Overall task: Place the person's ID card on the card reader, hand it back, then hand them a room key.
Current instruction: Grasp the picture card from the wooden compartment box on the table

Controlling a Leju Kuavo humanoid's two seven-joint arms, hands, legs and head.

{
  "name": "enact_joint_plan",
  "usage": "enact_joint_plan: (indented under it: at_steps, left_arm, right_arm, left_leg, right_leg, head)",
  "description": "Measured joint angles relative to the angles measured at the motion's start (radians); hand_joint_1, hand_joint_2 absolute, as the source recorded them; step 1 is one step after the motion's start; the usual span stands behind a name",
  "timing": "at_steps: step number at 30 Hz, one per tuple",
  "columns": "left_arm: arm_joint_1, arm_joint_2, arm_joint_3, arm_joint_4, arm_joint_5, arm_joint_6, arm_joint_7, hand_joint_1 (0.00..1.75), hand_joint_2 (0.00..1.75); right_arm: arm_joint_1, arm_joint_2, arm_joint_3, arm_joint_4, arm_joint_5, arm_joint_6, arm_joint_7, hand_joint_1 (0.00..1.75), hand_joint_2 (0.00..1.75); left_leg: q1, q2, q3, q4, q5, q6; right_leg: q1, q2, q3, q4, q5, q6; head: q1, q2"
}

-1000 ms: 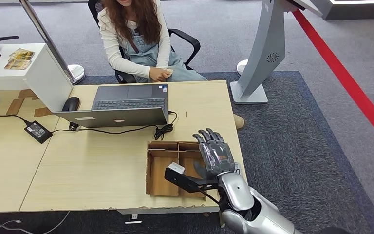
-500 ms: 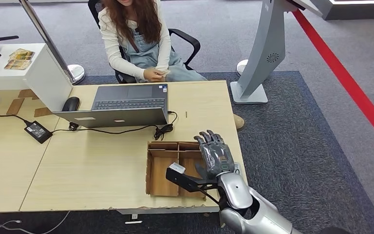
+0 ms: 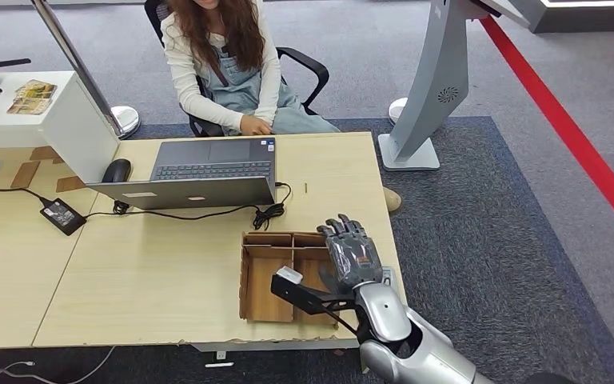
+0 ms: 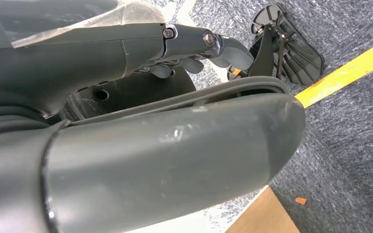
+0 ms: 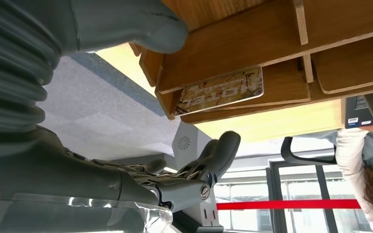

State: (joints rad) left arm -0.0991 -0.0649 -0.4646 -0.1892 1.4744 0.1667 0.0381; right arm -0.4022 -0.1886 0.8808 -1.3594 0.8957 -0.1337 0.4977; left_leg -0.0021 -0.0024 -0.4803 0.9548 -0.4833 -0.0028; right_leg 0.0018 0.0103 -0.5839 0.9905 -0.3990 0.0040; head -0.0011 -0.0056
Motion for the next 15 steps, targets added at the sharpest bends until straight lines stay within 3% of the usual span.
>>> enact_joint_plan:
  at_steps: [4,15]
  left_arm:
    - [0.0,0.0,0.0,0.0,0.0,0.001,0.0,0.0,0.0]
    - [0.0,0.0,0.0,0.0,-0.001,0.002,-0.002,0.0,0.0]
  right_arm:
    - [-0.003,0.003,0.0,0.01,0.001,-0.007,-0.002,1.08,1.75]
    - [-0.017,0.013,0.0,0.031,0.005,-0.017,-0.008,0.94,1.75]
  left_leg:
    - [0.0,0.0,0.0,0.0,0.0,0.0]
    - [0.0,0.0,0.0,0.0,0.0,0.0]
  right_leg:
    - [0.0,0.0,0.0,0.0,0.0,0.0]
    - [0.0,0.0,0.0,0.0,0.0,0.0]
  head:
    - [0.0,0.0]
    - [0.0,0.0]
